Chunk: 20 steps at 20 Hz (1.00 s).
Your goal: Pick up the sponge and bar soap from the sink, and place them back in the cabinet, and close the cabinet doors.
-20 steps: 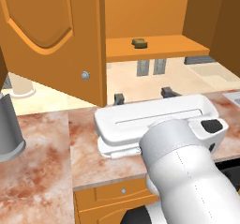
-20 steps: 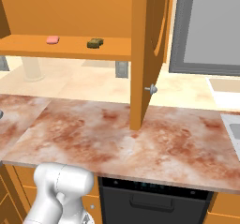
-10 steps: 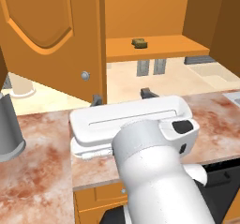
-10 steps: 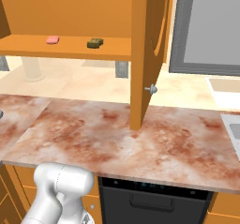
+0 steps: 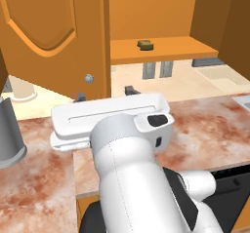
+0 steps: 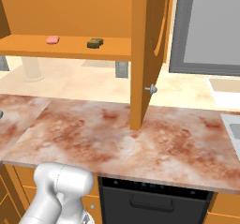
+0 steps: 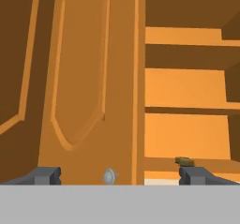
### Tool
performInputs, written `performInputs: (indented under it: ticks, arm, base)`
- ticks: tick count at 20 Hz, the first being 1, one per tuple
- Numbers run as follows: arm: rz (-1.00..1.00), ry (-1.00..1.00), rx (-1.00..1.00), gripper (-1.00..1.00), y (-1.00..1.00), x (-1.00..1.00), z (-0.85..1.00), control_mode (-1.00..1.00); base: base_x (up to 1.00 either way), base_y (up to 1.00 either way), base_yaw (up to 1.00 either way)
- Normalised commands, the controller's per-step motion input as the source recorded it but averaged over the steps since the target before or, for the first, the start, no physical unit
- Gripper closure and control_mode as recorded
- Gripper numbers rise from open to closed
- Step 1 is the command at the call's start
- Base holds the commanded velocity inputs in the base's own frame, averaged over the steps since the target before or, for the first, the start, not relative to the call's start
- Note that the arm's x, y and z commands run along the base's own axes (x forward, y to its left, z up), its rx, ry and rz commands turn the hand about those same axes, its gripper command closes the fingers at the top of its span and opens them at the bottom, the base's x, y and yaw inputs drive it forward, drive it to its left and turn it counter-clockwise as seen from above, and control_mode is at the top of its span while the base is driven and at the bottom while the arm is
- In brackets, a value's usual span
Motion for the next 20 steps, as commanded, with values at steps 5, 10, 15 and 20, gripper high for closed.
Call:
performInputs:
  ticks: [5,10,15,20]
  arm:
    - [0.0,0.0,0.0,-1.0,0.07,0.42,0.0,-1.0]
    - [0.0,0.0,0.0,-1.0,0.02,0.45,0.0,-1.0]
    - [0.0,0.0,0.0,-1.0,0.09,0.34,-0.03,-1.0]
    - [0.0,0.0,0.0,-1.0,0.15,0.26,-0.04,-1.0]
  base:
    - [0.0,0.0,0.0]
    - [0.0,0.0,0.0]
    - [0.0,0.0,0.0]
    - [0.0,0.0,0.0]
